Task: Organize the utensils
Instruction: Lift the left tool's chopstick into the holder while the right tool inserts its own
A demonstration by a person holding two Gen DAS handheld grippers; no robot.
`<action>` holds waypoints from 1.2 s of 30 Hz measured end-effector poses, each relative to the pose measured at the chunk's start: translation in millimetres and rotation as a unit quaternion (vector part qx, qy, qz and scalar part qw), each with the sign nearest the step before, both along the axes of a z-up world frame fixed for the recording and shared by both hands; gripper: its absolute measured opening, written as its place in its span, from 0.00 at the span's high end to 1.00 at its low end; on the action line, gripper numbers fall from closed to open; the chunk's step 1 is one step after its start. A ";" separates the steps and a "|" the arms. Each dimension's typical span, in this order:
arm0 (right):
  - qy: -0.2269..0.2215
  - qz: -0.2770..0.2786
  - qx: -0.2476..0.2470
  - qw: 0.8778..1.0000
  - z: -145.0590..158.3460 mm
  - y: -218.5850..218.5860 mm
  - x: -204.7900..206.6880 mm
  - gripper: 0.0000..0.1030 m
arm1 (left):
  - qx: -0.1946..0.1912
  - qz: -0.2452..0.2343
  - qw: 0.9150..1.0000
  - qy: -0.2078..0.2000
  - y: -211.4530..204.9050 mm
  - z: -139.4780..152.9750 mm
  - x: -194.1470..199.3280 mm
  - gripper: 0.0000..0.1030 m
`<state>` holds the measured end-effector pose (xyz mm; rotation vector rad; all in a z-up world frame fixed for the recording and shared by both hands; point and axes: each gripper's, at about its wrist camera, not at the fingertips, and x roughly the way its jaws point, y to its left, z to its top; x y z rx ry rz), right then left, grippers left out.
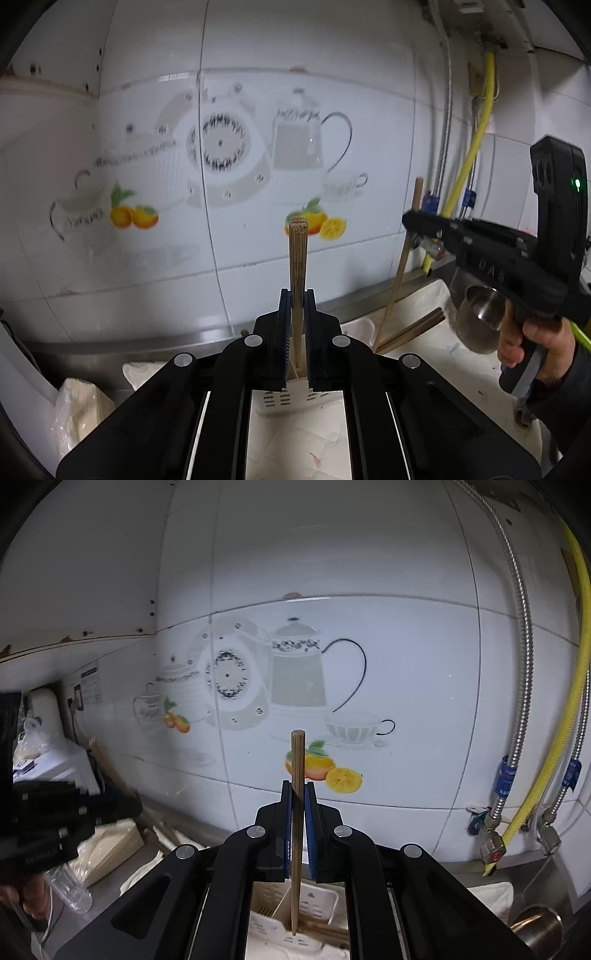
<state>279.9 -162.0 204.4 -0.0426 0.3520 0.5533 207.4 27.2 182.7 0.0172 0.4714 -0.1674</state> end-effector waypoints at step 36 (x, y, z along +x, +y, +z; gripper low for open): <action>0.063 0.002 -0.028 0.998 -69.9 16.3 24.5 0.91 | 0.004 0.014 0.998 0.054 12.7 -31.3 28.7 0.94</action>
